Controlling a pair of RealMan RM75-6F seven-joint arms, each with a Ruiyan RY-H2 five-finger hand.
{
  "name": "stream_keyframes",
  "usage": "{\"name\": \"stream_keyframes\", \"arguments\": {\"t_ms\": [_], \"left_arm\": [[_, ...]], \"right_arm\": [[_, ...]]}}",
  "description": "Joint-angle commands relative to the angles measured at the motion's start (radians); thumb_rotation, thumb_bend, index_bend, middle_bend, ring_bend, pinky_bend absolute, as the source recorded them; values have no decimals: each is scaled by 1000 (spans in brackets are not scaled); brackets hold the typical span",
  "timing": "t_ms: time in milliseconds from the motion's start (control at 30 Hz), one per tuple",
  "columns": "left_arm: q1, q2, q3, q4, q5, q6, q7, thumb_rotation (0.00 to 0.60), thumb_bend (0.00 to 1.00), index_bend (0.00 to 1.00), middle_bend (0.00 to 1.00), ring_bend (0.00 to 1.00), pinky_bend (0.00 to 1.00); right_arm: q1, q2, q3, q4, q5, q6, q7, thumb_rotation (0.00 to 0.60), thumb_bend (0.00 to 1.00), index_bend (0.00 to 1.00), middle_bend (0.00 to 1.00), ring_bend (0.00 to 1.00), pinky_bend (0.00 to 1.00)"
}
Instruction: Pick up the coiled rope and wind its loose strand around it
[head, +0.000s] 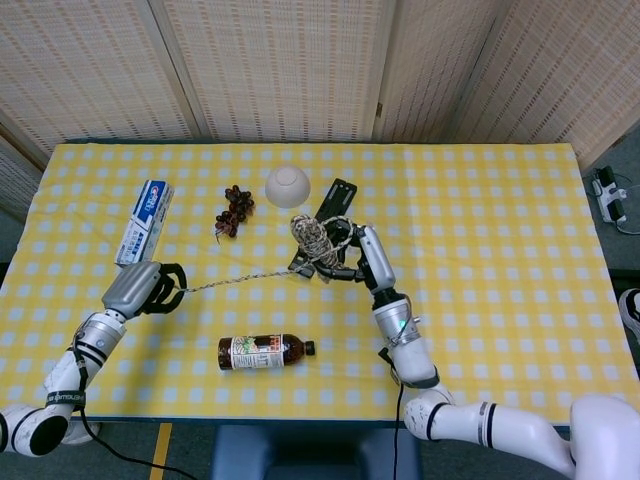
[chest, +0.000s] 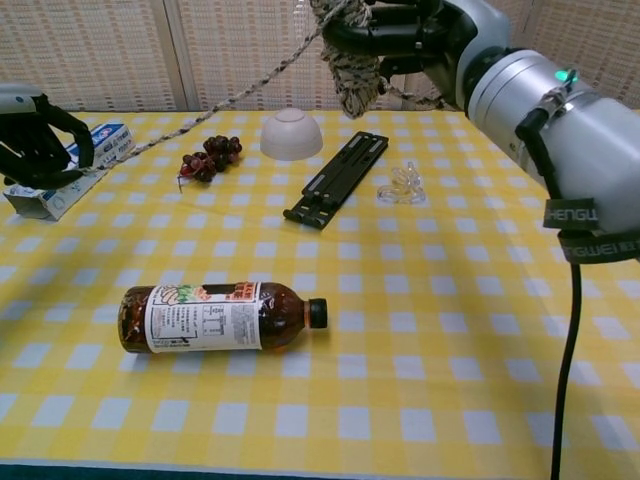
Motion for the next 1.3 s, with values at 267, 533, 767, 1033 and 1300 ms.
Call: {"name": "stream_keyframes", "arguments": {"t_ms": [267,533,767,1033,1300], "left_arm": [[-51,-48,-44,82,-103,3,138,600,590,672,903,815,756],[-80,-30,-76,36,-47,89,253,600,589,669,904,814,757],[-112,-18,-111,-30,8,159,353,600,589,663,904,814,756],[-159,-19,-152,-148,42,196,435,600,589,652,904,813,756],[-210,-37,-173,-230,52,191,493,600,590,648,903,813,757]], "right_arm": [[-33,143,-77,-93,-97,-88,72,600,721,966,777,833,709],[-7,231,-141,-125,-155,-184,56,600,722,975,787,849,713],[25,250,-170,-161,-137,-241,11,600,722,975,787,849,713],[76,213,-174,-174,-21,-278,-114,600,721,975,790,852,718],[146,154,-163,-173,151,-307,-248,600,722,976,790,852,721]]}}
